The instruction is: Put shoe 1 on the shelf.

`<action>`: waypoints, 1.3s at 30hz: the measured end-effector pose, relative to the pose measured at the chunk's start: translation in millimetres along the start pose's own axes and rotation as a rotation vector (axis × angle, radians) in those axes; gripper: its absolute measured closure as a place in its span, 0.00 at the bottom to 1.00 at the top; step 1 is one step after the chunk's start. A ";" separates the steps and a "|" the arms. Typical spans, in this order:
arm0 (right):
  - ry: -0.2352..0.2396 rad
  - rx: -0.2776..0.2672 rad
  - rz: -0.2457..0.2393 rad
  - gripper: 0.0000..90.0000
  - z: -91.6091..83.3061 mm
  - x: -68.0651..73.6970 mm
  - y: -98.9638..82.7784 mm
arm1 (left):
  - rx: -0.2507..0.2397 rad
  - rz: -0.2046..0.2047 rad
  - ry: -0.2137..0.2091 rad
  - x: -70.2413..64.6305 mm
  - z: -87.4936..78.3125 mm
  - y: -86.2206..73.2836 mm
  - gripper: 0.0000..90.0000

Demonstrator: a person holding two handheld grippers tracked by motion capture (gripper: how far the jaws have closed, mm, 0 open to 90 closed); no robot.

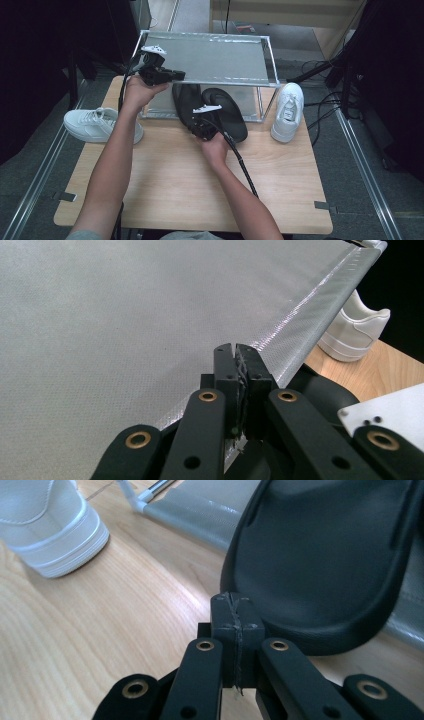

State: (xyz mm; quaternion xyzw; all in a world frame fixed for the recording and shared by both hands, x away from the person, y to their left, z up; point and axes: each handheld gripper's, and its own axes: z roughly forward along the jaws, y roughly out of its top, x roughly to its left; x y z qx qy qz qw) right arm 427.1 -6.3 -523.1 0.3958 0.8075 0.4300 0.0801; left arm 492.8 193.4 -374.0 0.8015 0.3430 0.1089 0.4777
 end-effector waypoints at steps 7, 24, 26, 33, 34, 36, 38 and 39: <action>0.006 -0.015 0.042 1.00 12.7 1.8 9.9 | -0.004 0.002 -0.003 0.5 0.0 -0.5 0.99; -0.060 -0.014 0.017 1.00 -22.3 -17.9 -6.0 | -0.003 0.001 -0.001 0.2 0.3 -0.2 0.99; -0.084 -0.009 0.018 1.00 -21.3 -21.9 -8.0 | -0.003 0.000 -0.001 0.3 0.4 -0.2 0.99; -0.089 -0.020 0.030 1.00 -9.7 -20.5 -5.1 | -0.006 -0.002 -0.005 0.9 0.3 -0.5 0.99; -0.086 -0.019 0.032 1.00 -7.4 -18.9 -3.8 | -0.006 -0.001 -0.006 1.0 0.3 -0.5 0.99; -0.079 -0.021 0.035 1.00 -2.5 -15.7 -1.2 | -0.005 -0.001 -0.005 0.8 0.2 -0.5 0.99; -0.074 -0.020 0.039 1.00 1.9 -13.3 0.9 | -0.005 0.000 -0.004 0.8 0.2 -0.5 0.99; -0.072 -0.020 0.043 1.00 3.6 -12.4 1.9 | -0.006 0.000 -0.004 0.8 0.3 -0.5 0.99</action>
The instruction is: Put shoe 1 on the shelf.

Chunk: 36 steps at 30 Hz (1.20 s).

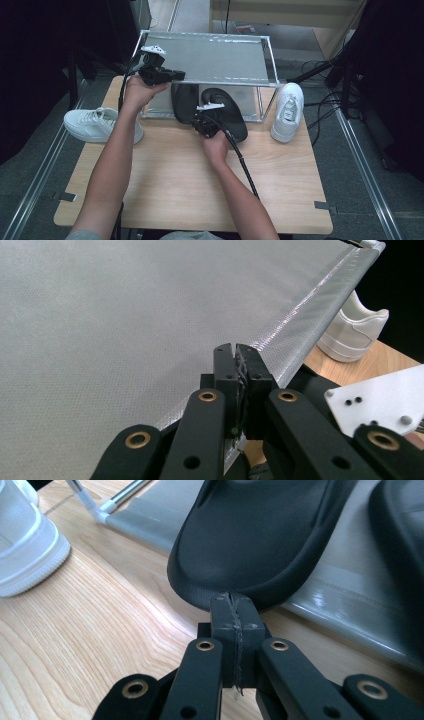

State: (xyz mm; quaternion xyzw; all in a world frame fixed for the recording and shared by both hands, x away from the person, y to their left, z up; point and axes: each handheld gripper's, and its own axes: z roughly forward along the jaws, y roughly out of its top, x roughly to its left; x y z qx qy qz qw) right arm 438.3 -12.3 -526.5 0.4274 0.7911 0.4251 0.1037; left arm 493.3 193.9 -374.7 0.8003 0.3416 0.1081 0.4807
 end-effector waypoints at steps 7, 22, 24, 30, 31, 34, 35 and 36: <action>0.024 0.016 0.003 1.00 -1.0 2.1 0.4 | 0.001 -0.001 -0.004 0.6 -0.2 -0.2 0.99; 0.064 -0.002 -0.019 1.00 -54.8 -0.1 -20.5 | 0.000 -0.005 0.000 0.7 0.1 -0.2 0.99; 0.063 -0.002 -0.030 1.00 -62.0 0.2 -24.9 | 0.001 -0.005 0.000 0.6 0.1 -0.1 0.99; 0.064 -0.014 -0.028 1.00 -82.6 -4.0 -38.0 | -0.002 -0.009 -0.003 1.1 0.2 -0.4 0.98; 0.062 -0.018 -0.024 1.00 -85.7 -4.7 -40.1 | -0.002 -0.009 -0.002 1.1 0.3 -0.4 0.98; 0.056 -0.028 -0.016 1.00 -95.0 -8.4 -46.5 | -0.003 -0.010 -0.003 1.1 0.4 -0.5 0.98; 0.054 -0.034 -0.014 1.00 -97.7 -9.5 -48.6 | -0.004 -0.011 -0.004 1.2 0.4 -0.6 0.98; 0.049 -0.036 -0.012 1.00 -100.4 -10.4 -50.5 | -0.005 -0.012 -0.007 1.6 0.4 -0.8 0.98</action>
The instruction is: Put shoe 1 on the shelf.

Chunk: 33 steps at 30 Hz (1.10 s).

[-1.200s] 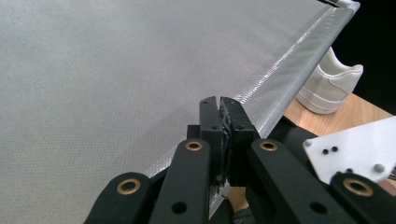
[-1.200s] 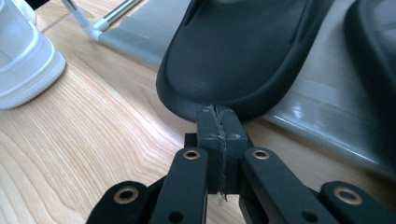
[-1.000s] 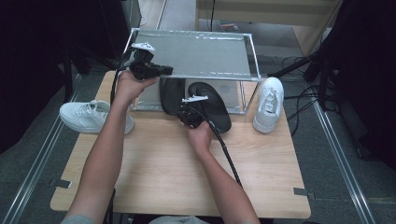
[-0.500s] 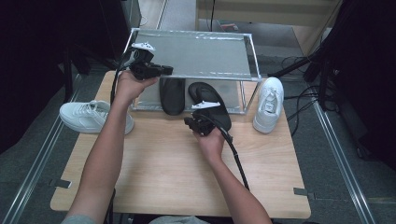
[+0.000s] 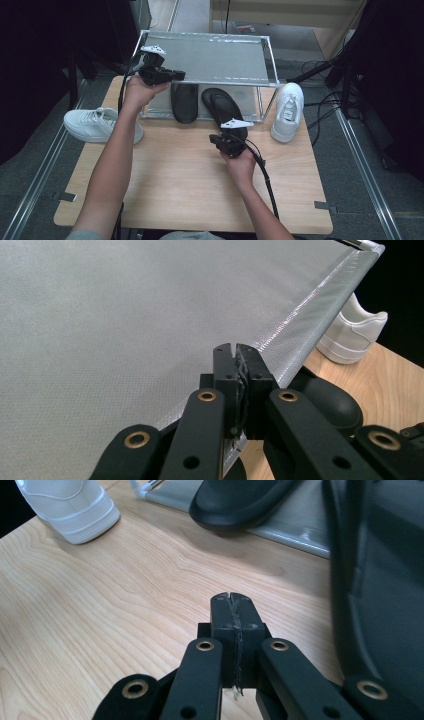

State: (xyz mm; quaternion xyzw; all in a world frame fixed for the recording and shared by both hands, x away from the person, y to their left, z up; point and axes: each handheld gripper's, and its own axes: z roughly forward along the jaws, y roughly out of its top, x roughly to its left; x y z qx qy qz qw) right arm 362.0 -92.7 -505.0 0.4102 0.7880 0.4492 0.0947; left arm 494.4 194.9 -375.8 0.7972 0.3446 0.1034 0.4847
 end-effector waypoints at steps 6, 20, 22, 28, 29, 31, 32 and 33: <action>-0.018 0.011 0.010 1.00 -12.9 -11.0 -11.6 | 0.000 -0.001 -0.002 0.3 0.0 -0.1 0.98; -0.101 0.003 0.068 1.00 -45.5 -39.9 -33.0 | -0.001 -0.004 -0.004 0.7 0.0 -0.4 0.98; -0.115 -0.002 0.073 1.00 -48.9 -45.3 -35.3 | 0.000 -0.002 -0.004 0.6 -0.1 -0.3 0.98; -0.154 -0.005 0.107 1.00 -56.3 -62.3 -40.6 | 0.000 -0.002 -0.002 0.4 0.0 -0.3 0.98; -0.159 -0.005 0.110 1.00 -56.8 -64.8 -41.4 | 0.000 -0.002 -0.002 0.5 0.0 -0.3 0.98; -0.169 -0.006 0.121 1.00 -57.0 -69.1 -42.8 | 0.000 -0.002 -0.002 0.4 0.1 -0.3 0.98; -0.174 -0.007 0.122 1.00 -56.5 -71.6 -43.6 | 0.000 -0.003 -0.001 0.2 0.2 -0.2 0.98; -0.176 -0.006 0.131 1.00 -55.8 -73.4 -44.1 | 0.000 -0.003 -0.001 0.2 0.2 -0.3 0.98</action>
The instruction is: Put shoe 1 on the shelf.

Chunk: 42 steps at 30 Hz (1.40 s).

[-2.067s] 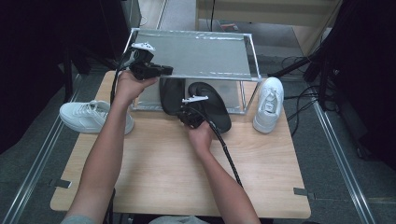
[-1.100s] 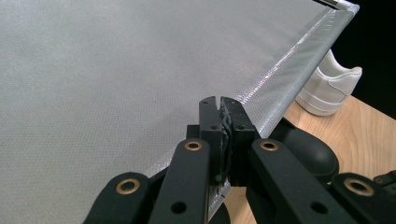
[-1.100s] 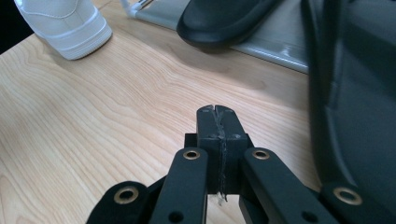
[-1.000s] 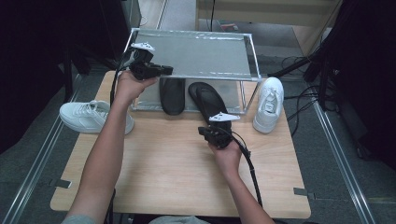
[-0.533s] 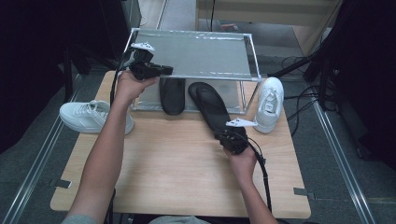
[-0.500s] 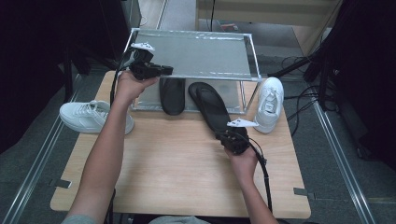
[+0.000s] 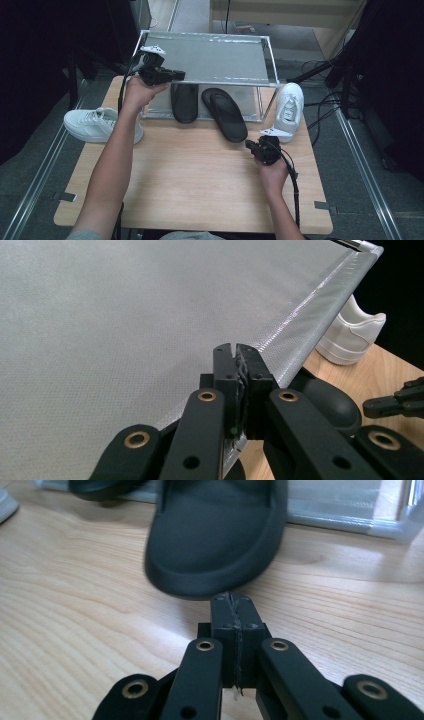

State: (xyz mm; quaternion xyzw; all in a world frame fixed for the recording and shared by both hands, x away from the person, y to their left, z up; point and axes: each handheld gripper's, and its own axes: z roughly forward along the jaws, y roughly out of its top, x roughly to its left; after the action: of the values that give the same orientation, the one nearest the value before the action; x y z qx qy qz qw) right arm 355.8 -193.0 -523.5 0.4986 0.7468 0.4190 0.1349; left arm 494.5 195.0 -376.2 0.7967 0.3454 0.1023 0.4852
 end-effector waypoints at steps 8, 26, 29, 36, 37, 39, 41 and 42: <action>-0.026 0.019 0.008 1.00 11.1 -9.3 -0.3 | 0.000 0.000 0.000 0.0 0.0 0.0 0.98; -0.017 0.026 0.018 1.00 26.1 -5.6 10.3 | -0.001 0.001 0.001 -0.2 0.0 0.0 0.98; -0.014 0.032 0.012 1.00 30.1 -2.4 13.9 | 0.000 0.002 0.001 -0.1 -0.1 0.0 0.98; -0.002 0.036 0.005 1.00 40.4 4.3 21.4 | -0.001 0.003 0.002 -0.2 0.0 0.0 0.98; -0.002 0.040 0.000 1.00 42.0 5.3 22.6 | -0.001 0.003 0.002 -0.2 0.0 0.0 0.98; 0.003 0.048 -0.005 1.00 45.5 7.4 24.8 | -0.001 0.003 0.002 -0.2 0.0 0.0 0.98; 0.006 0.051 -0.010 1.00 48.8 10.0 27.2 | -0.001 0.003 0.001 -0.2 0.0 0.0 0.98; 0.007 0.052 -0.013 1.00 50.6 11.2 28.2 | -0.001 0.003 0.002 -0.2 0.0 0.0 0.98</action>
State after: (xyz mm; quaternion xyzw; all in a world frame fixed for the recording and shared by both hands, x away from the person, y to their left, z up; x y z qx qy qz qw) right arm 399.7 -154.3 -530.6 0.4954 0.7613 0.4002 0.1219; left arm 494.4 194.8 -376.2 0.7968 0.3446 0.1038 0.4853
